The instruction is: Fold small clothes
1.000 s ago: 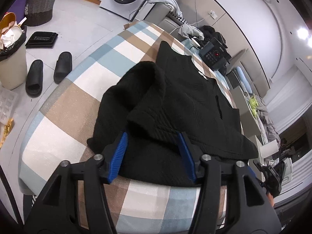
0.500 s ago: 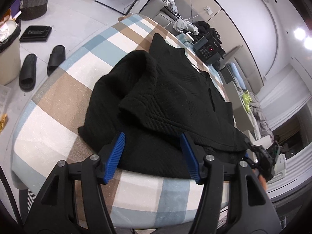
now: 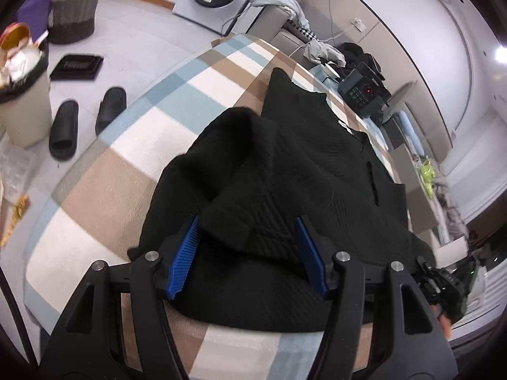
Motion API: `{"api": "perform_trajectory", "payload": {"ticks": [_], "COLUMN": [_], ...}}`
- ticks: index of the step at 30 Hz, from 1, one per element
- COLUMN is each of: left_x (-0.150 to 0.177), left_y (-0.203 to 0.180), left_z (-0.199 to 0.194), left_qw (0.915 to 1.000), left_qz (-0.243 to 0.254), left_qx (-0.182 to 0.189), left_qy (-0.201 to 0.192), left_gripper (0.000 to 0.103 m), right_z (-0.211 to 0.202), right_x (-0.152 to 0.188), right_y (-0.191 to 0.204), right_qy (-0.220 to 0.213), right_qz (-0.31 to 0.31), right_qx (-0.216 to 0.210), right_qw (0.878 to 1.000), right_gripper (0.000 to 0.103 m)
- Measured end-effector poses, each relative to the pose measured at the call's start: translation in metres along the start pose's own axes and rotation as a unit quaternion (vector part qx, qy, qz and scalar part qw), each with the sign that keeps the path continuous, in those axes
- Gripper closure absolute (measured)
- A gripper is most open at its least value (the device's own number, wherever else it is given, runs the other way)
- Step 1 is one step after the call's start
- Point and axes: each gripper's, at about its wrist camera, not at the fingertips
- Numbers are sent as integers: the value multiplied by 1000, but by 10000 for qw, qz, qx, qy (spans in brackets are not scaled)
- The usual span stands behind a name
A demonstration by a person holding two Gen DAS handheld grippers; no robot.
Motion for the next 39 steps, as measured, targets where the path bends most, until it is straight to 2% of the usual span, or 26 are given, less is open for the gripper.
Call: {"api": "perform_trajectory", "payload": {"ticks": [3, 5, 8, 13, 20, 24, 27, 28, 29, 30, 31, 32, 35, 39], "left_x": [-5, -8, -13, -24, -70, -106, -132, -139, -144, -149, -149, -147, -140, -129], "left_y": [-5, -6, -8, -16, -29, -35, -41, -41, -40, -37, -33, -29, -19, -13], "left_z": [6, 9, 15, -2, -9, 7, 30, 39, 46, 53, 55, 55, 48, 44], "left_qw": [9997, 9991, 9988, 9975, 9955, 9948, 9959, 9970, 9978, 9982, 9978, 9973, 9972, 9976], "left_qz": [140, 177, 201, 270, 172, -15, -59, -145, -233, -338, -431, -477, -438, -343], "left_qx": [-116, -149, -155, 118, 538, 749, 781, 671, 548, 464, 488, 543, 542, 564], "left_qy": [-149, -347, -419, -640, -756, -689, -448, -357, -278, -172, -133, -131, -264, -184], "left_gripper": [49, 75, 95, 98, 98, 98, 97, 92, 79, 73, 63, 59, 51, 50], "right_z": [1, 2, -2, -8, -1, 12, 32, 39, 44, 46, 45, 43, 38, 36], "right_x": [0, 0, -1, -8, -48, -87, -119, -128, -134, -137, -139, -140, -137, -117], "right_y": [0, 0, 3, 11, 27, 28, 24, 19, 15, 11, 9, 8, 5, 9], "right_qy": [24, -8, -165, -361, -387, -554, -625, -614, -573, -551, -549, -556, -516, -245], "right_qz": [-51, -66, -88, -57, 175, 721, 1021, 1168, 1274, 1349, 1336, 1288, 1177, 939], "right_qx": [35, 32, 4, -124, -261, -395, -211, -196, -171, -168, -185, -176, -93, 57], "right_qw": [10000, 10000, 9998, 9993, 9988, 9951, 9926, 9911, 9901, 9892, 9893, 9900, 9917, 9953], "right_gripper": [93, 93, 97, 98, 98, 98, 82, 78, 78, 78, 78, 75, 73, 72]}}
Point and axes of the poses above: each gripper's, at about its wrist camera, not at the fingertips, and z roughly the way its jaws point, y to its left, x to its underside, and after that the axes turned 8 degrees about y, right-handed
